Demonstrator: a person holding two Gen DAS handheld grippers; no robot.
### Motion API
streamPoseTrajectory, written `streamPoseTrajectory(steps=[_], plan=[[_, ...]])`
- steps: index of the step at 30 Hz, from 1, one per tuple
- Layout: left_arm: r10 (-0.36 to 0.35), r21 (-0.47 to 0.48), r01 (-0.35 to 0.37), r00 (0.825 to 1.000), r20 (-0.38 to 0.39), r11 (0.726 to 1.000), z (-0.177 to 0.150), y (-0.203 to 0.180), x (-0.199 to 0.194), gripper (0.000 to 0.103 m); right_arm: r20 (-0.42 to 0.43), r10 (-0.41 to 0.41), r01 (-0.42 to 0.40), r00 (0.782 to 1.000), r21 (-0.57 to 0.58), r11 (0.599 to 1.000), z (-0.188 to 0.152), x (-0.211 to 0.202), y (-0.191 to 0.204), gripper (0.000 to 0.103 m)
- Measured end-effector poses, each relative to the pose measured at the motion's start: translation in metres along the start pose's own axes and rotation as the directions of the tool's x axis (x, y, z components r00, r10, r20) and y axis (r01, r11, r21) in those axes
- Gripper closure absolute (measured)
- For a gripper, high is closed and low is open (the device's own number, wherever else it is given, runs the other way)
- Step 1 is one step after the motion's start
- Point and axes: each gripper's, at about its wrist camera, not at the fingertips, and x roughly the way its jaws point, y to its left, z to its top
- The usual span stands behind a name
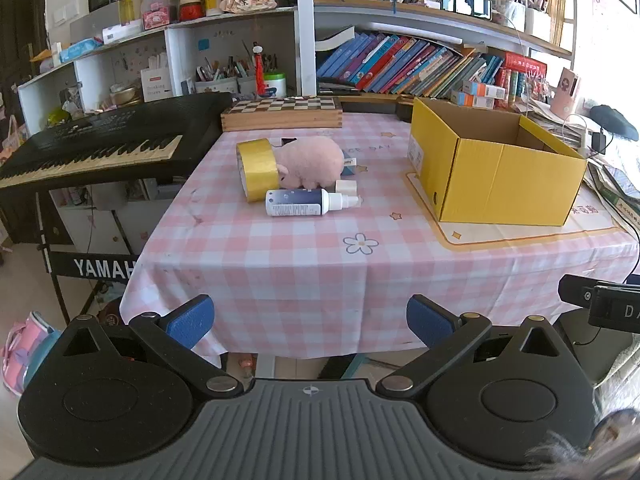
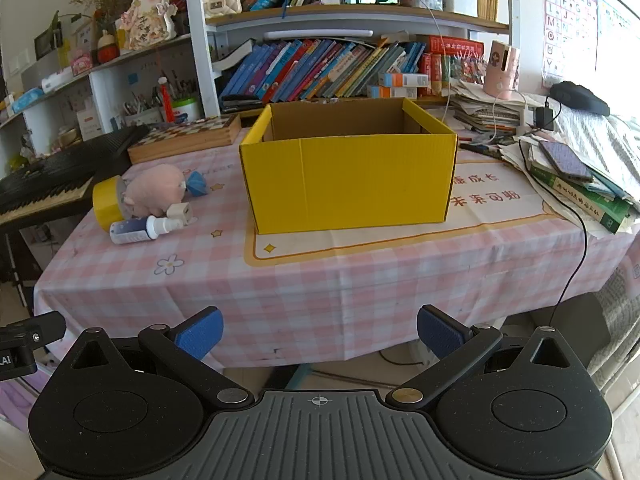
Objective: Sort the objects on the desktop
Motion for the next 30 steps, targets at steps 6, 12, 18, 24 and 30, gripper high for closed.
streamPoseTrajectory(steps=[6,12,18,24,30], plan=[[0.002,0.003,-0.002,1.000,0.000,1.000,-0.0009,0.0001,0.0003,0.000,0.000,0.000,0.000,1.000,0.001,1.000,0.0001,-0.0003,-0.0004,0.000],[0.003,0.001,-0.003,1.000,0.000,1.000,-0.0001,-0.0005,0.0000,0.000,0.002,0.001,-0.001,1.000,-0.001,1.000,0.0004,-0.0003,-0.0009,0.000],[0.004,0.003,-0.004,1.000,-0.001,1.000,0.0008,-0.0027,0.0016,0.000,0.002,0.001,-0.001,1.000,0.000,1.000,0.0003,-0.0004,-0.0005,0.000],[0.005,0.004,-0.005,1.000,0.000,1.000,0.0004,-0.0030,0.0018,0.000,0.002,0.005,-0.005,1.000,-0.005,1.000,0.0006,-0.0009,0.0012,0.000],[0.008,0.004,-0.008,1.000,0.002,1.000,0.0006,-0.0037,0.0016,0.000,0.003,0.012,-0.012,1.000,0.004,1.000,0.0000,-0.0021,0.0013,0.000]])
